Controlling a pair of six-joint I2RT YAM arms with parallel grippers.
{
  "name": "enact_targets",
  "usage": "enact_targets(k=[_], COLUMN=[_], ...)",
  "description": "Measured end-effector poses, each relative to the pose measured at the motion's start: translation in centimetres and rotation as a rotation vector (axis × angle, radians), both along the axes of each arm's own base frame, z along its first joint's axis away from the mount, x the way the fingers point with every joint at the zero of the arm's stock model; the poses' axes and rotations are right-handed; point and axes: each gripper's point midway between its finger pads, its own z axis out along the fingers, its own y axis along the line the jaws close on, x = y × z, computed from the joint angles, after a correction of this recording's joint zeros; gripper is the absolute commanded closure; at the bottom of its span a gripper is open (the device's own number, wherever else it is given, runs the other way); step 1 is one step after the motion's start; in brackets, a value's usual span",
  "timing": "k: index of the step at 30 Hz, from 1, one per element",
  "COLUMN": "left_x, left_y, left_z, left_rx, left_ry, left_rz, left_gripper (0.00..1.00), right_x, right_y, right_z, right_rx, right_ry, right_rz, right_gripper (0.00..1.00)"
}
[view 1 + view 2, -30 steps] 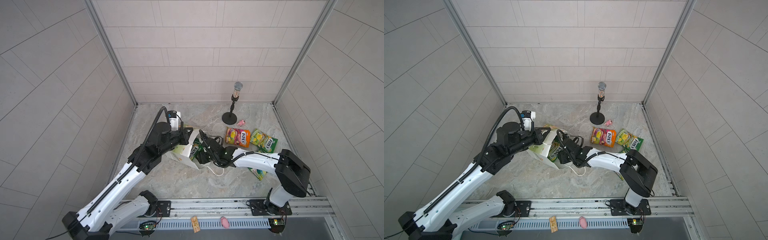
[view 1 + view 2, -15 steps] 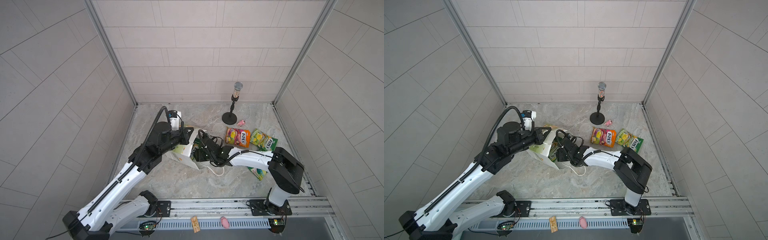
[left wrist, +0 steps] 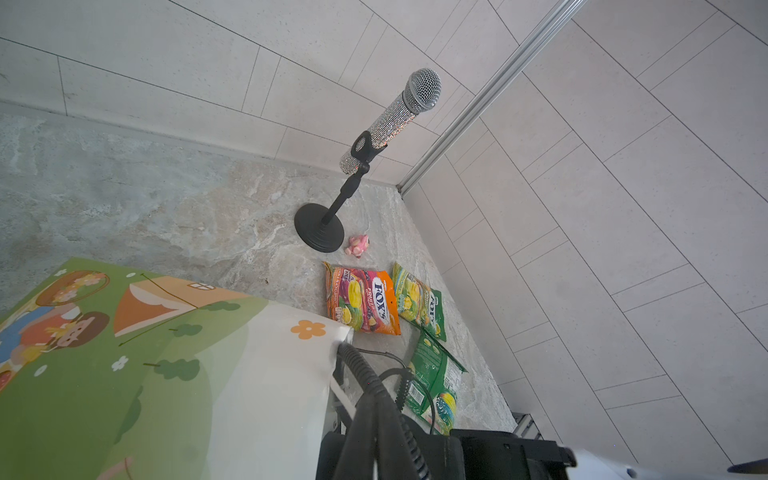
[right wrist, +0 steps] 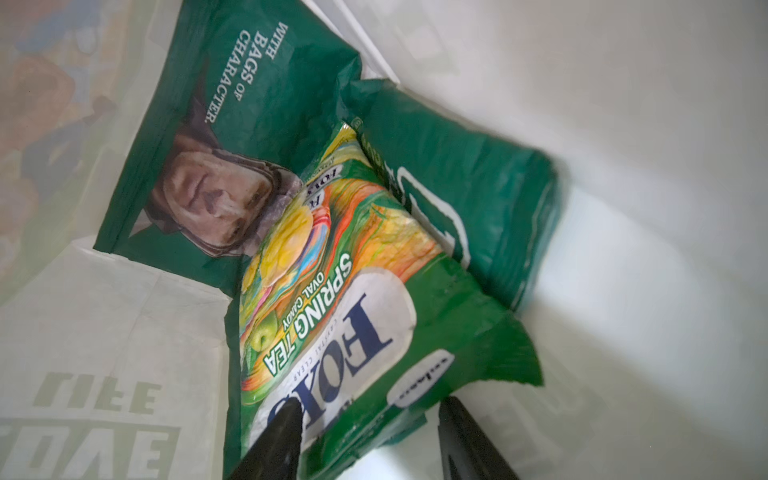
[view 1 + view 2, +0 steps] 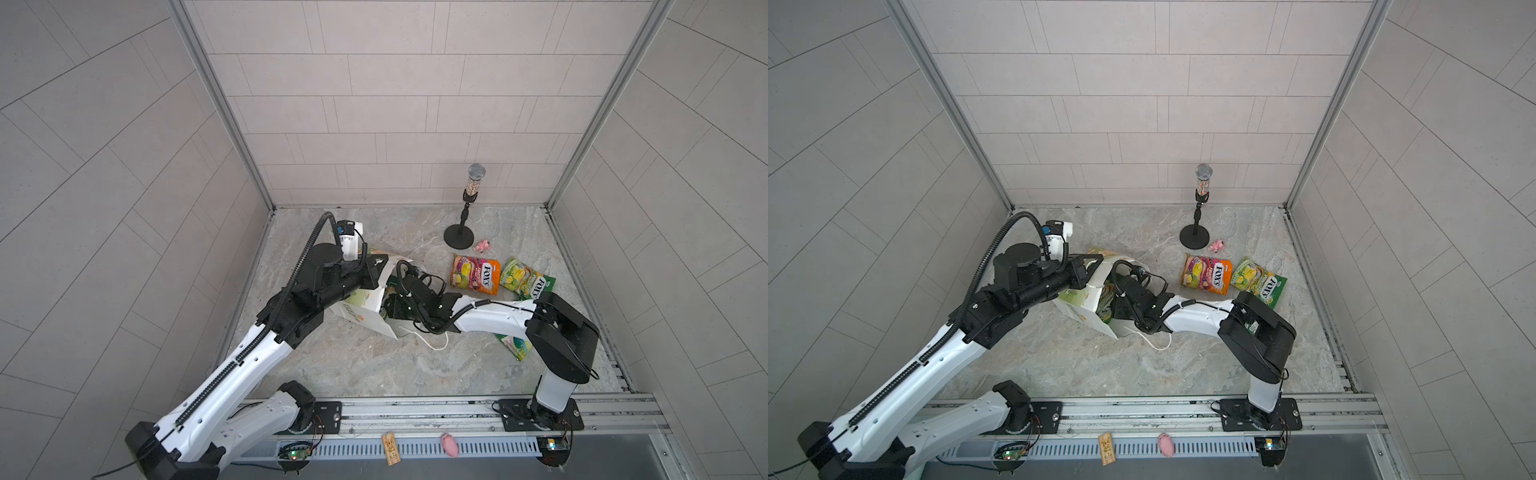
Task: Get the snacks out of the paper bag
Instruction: 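Lower the right gripper into the bag and grasp the green Spring Tea packet, then lift the Spring Tea packet out of the bag with the right gripper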
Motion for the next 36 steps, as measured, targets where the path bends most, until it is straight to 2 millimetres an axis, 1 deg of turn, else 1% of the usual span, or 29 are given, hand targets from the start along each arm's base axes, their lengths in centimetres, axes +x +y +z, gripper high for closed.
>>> enact_targets(k=[5,8,11,15,17,20,21,29,32,36], left_x=[0.0,0.0,0.0,-0.1,-0.1,-0.1,-0.1,0.0,0.0,0.2], left_y=[0.0,0.0,0.0,-0.1,-0.1,-0.1,-0.1,0.1,0.3,0.5], left_z=[0.0,0.0,0.0,0.0,0.0,0.0,0.0,-0.2,-0.5,-0.7], left_rx=[0.000,-0.001,-0.001,-0.001,-0.001,-0.002,-0.002,0.010,0.026,0.041], left_ry=[0.000,0.000,0.000,0.001,0.001,0.002,0.002,0.002,0.005,0.002], left_rz=[-0.002,-0.002,-0.003,-0.005,-0.007,-0.009,-0.009,-0.001,0.007,0.021], left_gripper=[1.00,1.00,1.00,1.00,1.00,1.00,1.00,1.00,1.00,1.00], right_x=[0.4,0.6,0.8,1.0,1.1,1.3,1.4,1.3,0.9,0.5], right_y=[0.4,0.5,0.5,0.7,0.8,0.8,0.9,0.9,0.5,0.0], right_z=[0.5,0.7,0.9,1.1,1.3,1.6,1.6,2.4,3.4,5.2], right_rx=[0.037,0.049,0.057,0.069,0.078,0.092,0.096,0.099,0.103,0.117], right_ry=[-0.010,-0.013,-0.018,-0.025,-0.030,-0.033,-0.035,-0.072,-0.099,-0.149], right_rz=[-0.015,-0.022,-0.024,-0.026,-0.028,-0.032,-0.033,0.006,0.027,0.055], right_gripper=[0.55,0.61,0.63,0.71,0.78,0.98,1.00,1.00,1.00,1.00])
